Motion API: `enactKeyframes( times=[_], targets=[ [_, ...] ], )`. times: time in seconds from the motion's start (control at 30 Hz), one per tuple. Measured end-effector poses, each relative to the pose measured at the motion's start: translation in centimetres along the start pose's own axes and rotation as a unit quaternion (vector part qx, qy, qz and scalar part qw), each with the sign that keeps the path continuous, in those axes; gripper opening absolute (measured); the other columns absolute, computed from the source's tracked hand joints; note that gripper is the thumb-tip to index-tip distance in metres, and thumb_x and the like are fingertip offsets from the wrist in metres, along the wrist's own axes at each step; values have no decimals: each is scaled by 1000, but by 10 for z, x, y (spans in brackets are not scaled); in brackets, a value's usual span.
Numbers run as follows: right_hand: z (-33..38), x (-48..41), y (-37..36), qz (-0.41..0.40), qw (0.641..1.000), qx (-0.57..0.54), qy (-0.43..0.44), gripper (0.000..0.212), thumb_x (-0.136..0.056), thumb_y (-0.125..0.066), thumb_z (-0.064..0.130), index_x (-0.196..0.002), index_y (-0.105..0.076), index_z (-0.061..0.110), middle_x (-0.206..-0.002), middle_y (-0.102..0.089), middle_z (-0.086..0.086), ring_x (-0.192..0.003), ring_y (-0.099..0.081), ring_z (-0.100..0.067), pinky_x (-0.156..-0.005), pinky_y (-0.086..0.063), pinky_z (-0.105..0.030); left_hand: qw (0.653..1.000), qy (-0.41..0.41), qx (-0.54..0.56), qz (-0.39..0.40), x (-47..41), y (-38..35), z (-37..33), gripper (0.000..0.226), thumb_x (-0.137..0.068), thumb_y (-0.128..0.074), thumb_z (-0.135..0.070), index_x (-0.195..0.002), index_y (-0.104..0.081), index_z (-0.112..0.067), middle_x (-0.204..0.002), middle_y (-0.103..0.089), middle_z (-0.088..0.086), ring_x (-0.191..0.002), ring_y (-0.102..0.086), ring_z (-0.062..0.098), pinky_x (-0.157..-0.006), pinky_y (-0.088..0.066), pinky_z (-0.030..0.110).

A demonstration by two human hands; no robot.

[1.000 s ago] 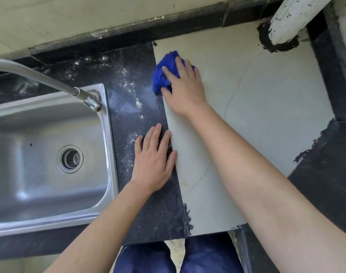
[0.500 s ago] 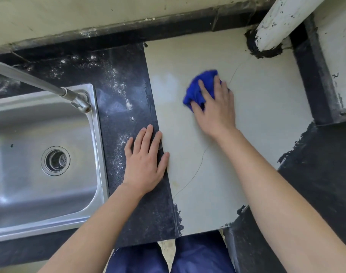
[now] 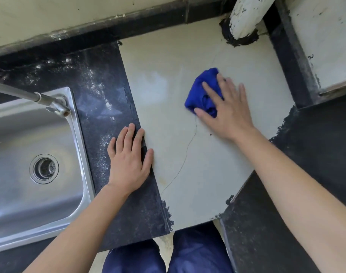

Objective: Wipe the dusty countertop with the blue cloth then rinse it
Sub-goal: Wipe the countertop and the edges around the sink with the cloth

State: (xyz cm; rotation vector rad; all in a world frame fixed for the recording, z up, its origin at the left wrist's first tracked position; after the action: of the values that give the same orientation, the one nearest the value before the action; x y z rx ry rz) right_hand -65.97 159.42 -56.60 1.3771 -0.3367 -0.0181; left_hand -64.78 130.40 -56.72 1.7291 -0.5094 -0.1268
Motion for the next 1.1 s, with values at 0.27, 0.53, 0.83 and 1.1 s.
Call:
enactKeyframes(
  times=[0.27,0.53,0.83,1.1],
  targets=[
    [4,-19,7,-66,994,-58,-62,76,-97,-32,64,-154,-33,15,-164,-9,-21,-149,-14,-41,-121,-12,-53,1000,1,-9,2,0,-6,0,63,-96,-31,-48,-149,-33,-13,-161,-25,10,-148,-17,28,-119,-11,54],
    [36,104,-31,-27,984,-36,170,71,-92,-48,62,-151,-40,26,-163,-22,-14,-150,-21,-35,-122,-17,-50,1000,2,-1,9,-1,-7,-1,64,-97,-29,-49,-150,-29,-15,-162,-20,9,-150,-11,27,-119,-6,53],
    [-75,72,-2,-101,970,-101,-198,76,-94,-36,64,-155,-32,18,-163,-13,-23,-149,-14,-42,-122,-13,-54,1000,-9,-1,7,-1,-7,0,63,-98,-30,-49,-151,-28,-15,-162,-19,9,-149,-10,27,-118,-6,53],
    [157,238,-73,1,970,-98,224,64,-90,-58,53,-147,-47,28,-163,-24,-12,-151,-18,-36,-122,-16,-52,999,-40,-12,4,1,9,1,63,-97,-26,-51,-147,-38,-15,-158,-29,10,-146,-21,29,-115,-13,51]
  ],
)
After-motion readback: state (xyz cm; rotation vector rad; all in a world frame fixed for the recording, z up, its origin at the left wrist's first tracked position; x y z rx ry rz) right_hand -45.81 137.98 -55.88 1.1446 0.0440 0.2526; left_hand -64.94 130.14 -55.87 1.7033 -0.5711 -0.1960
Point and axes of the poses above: each hand's wrist, its own x-axis away from the middle knuckle, its own y-axis out of the back of the hand, z = x × y, the point moved 10 cm from there along -x, towards the middle knuckle
